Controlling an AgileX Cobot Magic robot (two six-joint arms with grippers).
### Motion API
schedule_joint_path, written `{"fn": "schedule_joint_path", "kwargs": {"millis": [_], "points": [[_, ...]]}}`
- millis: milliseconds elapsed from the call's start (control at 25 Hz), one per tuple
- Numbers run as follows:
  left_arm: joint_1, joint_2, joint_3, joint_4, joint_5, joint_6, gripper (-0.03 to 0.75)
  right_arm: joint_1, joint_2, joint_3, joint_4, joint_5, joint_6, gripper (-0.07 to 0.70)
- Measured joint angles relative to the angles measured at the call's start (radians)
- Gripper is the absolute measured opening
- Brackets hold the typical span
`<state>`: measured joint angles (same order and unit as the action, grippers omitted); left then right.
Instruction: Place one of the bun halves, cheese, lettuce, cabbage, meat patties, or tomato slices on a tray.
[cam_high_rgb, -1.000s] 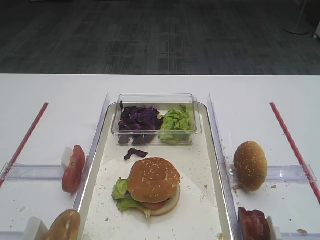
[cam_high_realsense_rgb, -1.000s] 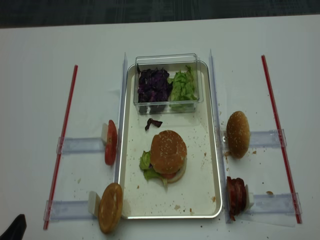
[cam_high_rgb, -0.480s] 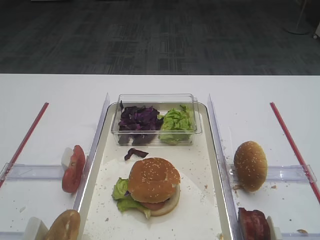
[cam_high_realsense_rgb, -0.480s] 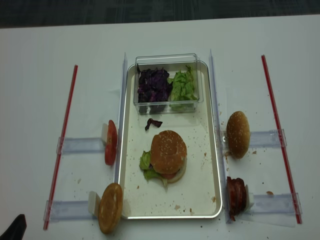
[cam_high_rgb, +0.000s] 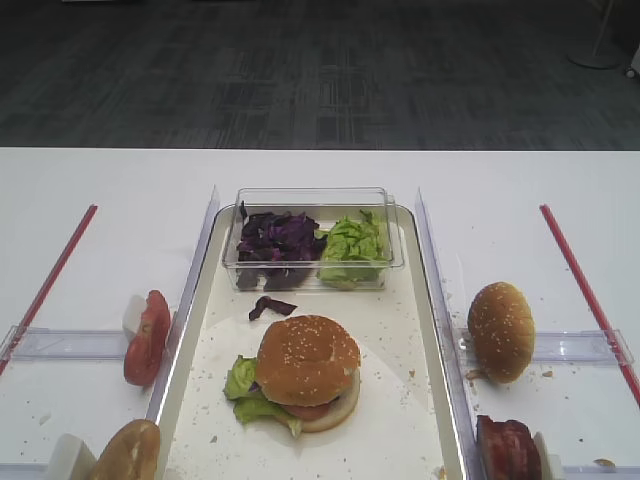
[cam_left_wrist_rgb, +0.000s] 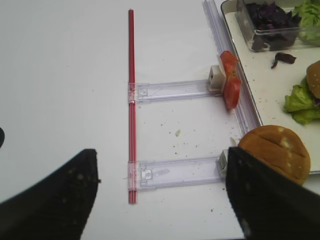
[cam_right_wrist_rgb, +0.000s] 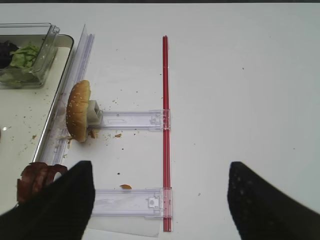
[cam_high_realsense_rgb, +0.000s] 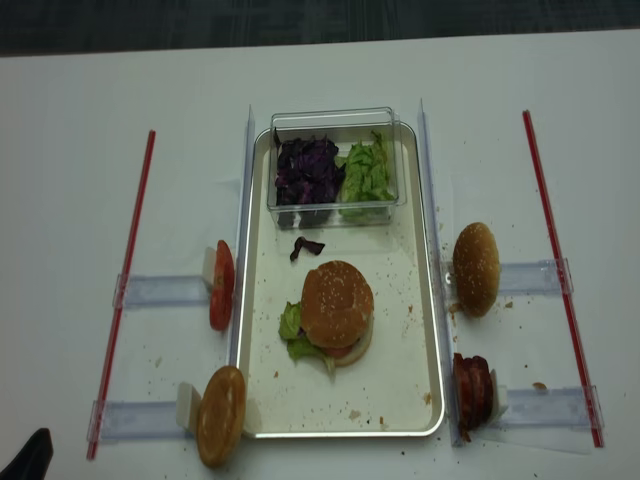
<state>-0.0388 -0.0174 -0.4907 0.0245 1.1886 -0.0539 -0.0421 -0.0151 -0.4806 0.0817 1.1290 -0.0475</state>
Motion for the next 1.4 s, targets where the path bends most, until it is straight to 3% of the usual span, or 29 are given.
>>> {"fn": "schedule_joint_path", "kwargs": {"millis": [1400], "points": [[0.000,0.000,0.000,0.000,0.000,0.000,0.491,0.000,0.000,0.000,0.000,0.000,0.002,0.571]]}}
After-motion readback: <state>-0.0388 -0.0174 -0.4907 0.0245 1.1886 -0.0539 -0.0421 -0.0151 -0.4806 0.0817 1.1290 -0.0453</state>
